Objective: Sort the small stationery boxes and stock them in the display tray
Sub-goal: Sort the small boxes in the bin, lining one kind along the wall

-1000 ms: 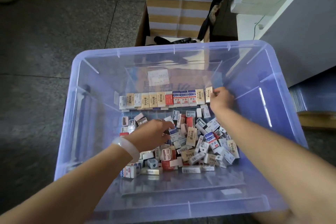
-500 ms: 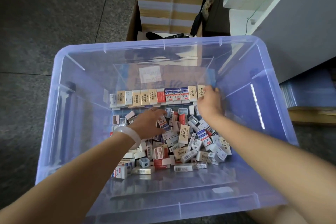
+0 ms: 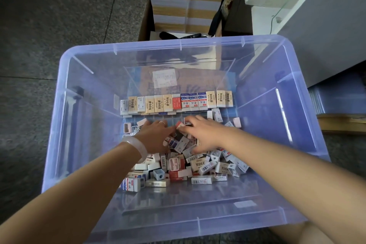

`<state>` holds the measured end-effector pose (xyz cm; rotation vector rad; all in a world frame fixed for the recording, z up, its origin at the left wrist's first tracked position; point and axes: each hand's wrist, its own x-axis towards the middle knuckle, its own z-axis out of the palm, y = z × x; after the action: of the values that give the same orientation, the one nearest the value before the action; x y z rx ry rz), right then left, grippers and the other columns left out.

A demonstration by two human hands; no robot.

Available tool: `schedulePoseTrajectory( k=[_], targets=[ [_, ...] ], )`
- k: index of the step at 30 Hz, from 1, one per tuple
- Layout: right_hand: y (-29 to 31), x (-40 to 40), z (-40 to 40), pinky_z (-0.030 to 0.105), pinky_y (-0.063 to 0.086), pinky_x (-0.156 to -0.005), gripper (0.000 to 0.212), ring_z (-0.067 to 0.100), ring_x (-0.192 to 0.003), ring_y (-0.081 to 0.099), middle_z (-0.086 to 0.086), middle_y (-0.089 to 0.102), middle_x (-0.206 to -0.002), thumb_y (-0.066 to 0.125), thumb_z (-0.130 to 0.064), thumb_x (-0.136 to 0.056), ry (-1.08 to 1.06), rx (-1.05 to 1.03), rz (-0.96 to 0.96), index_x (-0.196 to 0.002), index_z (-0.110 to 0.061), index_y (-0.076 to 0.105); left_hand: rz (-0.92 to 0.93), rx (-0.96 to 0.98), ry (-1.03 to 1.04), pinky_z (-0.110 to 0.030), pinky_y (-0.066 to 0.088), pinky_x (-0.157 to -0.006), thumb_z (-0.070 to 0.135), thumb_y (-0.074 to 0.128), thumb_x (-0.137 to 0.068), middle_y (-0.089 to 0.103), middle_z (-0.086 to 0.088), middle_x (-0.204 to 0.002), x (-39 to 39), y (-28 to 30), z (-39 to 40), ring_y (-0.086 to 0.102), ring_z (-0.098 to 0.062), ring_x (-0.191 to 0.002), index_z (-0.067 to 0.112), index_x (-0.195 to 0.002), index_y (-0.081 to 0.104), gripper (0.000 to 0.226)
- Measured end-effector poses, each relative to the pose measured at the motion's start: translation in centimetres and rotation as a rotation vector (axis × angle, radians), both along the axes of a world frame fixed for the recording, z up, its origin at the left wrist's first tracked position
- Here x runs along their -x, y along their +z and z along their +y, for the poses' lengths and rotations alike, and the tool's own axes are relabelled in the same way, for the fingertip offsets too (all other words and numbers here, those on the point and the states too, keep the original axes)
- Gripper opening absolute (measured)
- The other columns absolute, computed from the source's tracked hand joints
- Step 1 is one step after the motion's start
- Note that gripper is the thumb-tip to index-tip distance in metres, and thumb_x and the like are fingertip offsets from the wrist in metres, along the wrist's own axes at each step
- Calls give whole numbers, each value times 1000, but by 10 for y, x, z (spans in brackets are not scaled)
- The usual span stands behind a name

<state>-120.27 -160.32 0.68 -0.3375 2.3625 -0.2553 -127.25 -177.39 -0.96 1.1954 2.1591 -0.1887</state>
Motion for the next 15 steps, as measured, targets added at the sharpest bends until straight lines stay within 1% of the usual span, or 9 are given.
schedulePoseTrajectory(
  k=[2,4,6,9,11,13,15],
  targets=[
    [4,5,1,39,35,-104,88,27,-135,24,10,21,-149,67,-49,-78,77,-36,-2,-148,-25,21,36,38,-71,-38,28,-103,45,57,-88,49,-3,-127,-3,0,3,48,-21,-118,25,-147,24,71],
    [8,7,3,34,40,-92,84,26,-127,32,10,29,-142,69,-42,-78,132,-71,4,-146,-23,24,76,29,-152,-37,30,-101,43,55,-90,51,-4,-126,-6,0,8,53,-21,-113,25,-143,31,60],
    [11,5,4,32,41,-81,77,26,-121,39,9,34,-137,69,-32,-81,132,-91,-2,-144,-21,27,87,15,-203,-37,31,-99,37,52,-93,51,-6,-126,-8,2,10,54,-23,-112,24,-138,36,49],
    [12,-3,6,34,46,-77,63,26,-102,52,10,39,-129,66,-20,-84,59,-65,-28,-138,-16,35,109,-11,-219,-34,35,-95,32,49,-95,58,-5,-118,-10,6,10,57,-24,-108,18,-132,39,41],
    [12,-7,6,34,46,-74,60,24,-93,52,10,41,-126,62,-11,-85,21,-42,-34,-138,-13,34,153,-18,-217,-32,37,-89,29,52,-94,64,-4,-109,-13,4,11,62,-23,-98,12,-127,40,39],
    [12,-8,5,32,46,-75,62,24,-97,52,10,43,-123,57,-3,-84,-43,-9,-27,-139,-11,31,193,-11,-198,-31,36,-87,27,53,-93,66,-4,-106,-17,2,12,63,-22,-96,10,-125,42,37],
    [11,-9,2,32,47,-79,60,23,-101,51,9,46,-121,55,-4,-83,-138,33,-36,-138,-11,32,212,7,-162,-32,34,-90,26,50,-93,64,-4,-111,-18,0,14,59,-22,-103,12,-123,46,33]
  ],
)
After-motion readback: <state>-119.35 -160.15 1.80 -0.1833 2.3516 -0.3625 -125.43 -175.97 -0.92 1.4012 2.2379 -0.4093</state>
